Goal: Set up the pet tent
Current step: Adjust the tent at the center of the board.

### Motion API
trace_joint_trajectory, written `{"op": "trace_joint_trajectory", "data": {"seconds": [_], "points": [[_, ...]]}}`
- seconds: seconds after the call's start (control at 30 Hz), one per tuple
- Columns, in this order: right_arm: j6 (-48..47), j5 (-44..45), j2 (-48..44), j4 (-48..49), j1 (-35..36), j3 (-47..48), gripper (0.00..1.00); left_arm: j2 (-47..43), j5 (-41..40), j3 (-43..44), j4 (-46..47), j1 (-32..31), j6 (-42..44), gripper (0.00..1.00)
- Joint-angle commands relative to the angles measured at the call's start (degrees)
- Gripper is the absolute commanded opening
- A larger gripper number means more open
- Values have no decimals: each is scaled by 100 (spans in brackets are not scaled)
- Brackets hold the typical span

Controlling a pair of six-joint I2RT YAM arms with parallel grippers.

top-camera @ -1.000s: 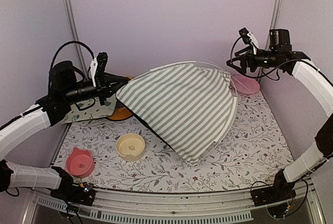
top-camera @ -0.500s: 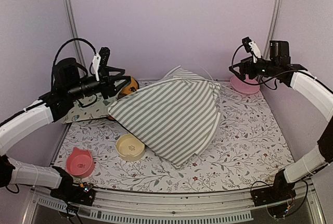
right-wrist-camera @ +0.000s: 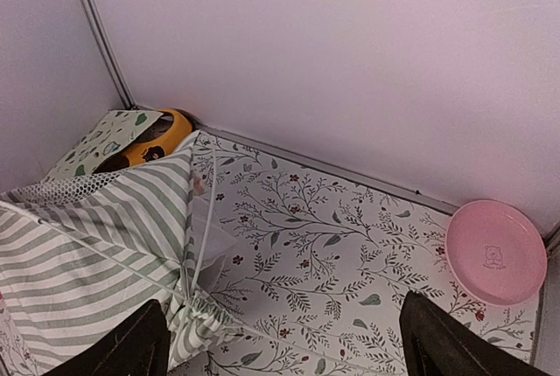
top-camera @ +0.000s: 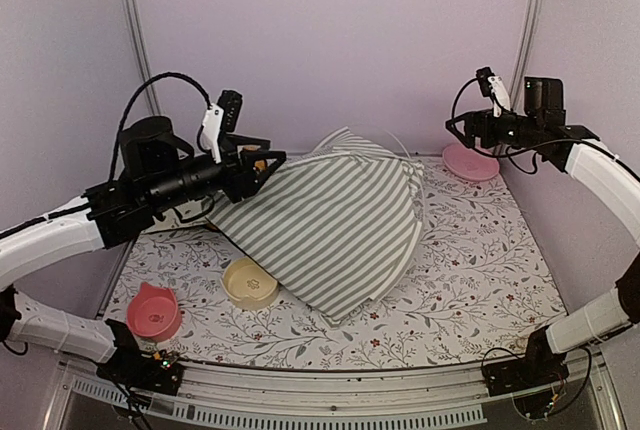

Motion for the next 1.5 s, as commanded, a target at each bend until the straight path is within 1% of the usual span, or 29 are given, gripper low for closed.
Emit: {"op": "trace_joint_trajectory", "data": {"seconds": [0.0, 0.1, 0.17, 0.33, 0.43, 0.53, 0.6, 0.73, 0.87, 0.93, 1.07, 1.13, 1.17, 1.2, 1.27, 1.3, 1.33, 1.37, 1.47], "points": [[366, 422, -219, -196, 50, -41, 93, 506, -1524, 561, -79, -1007, -319, 52], [628, 512, -307, -245, 56, -45, 94, 1217, -2131, 1016, -98, -1695, -421, 54], [790, 513, -368, -239, 86, -106, 95, 1748, -2397, 1372, -126, -2011, -538, 55], [1051, 422, -517, -301, 169, -328, 96, 2875, -2707, 2316, -353, -2468, -800, 56], [1373, -88, -696, -238, 199, -710, 96, 3370, -2886, 2764, -579, -2552, -918, 57], [1740, -828, -891, -19, 239, -1361, 96, 3628, -2968, 2952, -673, -2548, -996, 58], [1936, -1168, -894, 74, 355, -1669, 93, 3686, -2959, 2963, -676, -2552, -1017, 58], [2218, -1334, -763, 419, 869, -2109, 88, 3735, -2931, 2942, -722, -2540, -1035, 59], [2624, -1271, -639, 782, 1148, -2359, 80, 3684, -2939, 2864, -767, -2517, -1063, 60], [2818, -1214, -577, 946, 1200, -2443, 75, 3625, -2924, 2761, -723, -2503, -1083, 60], [3124, -1056, -401, 1131, 1291, -2473, 67, 3532, -2882, 2621, -694, -2476, -1106, 60], [3229, -1036, -347, 1241, 1308, -2481, 59, 3491, -2858, 2562, -669, -2475, -1100, 60], [3315, -1037, -329, 1296, 1327, -2474, 55, 3489, -2843, 2531, -660, -2475, -1091, 61], [3363, -1031, -321, 1328, 1344, -2449, 48, 3483, -2830, 2513, -657, -2469, -1082, 61], [3480, -959, -331, 1361, 1406, -2404, 29, 3505, -2781, 2490, -657, -2455, -1063, 61], [3574, -903, -352, 1382, 1445, -2373, 22, 3525, -2731, 2481, -645, -2446, -1048, 61], [3661, -840, -367, 1389, 1520, -2333, 10, 3550, -2692, 2480, -633, -2443, -1033, 61], [3737, -760, -401, 1406, 1604, -2295, 1, 3571, -2639, 2499, -635, -2433, -1015, 61], [4106, -357, -576, 1618, 1902, -2271, 0, 3673, -2567, 2589, -682, -2411, -955, 61]]}}
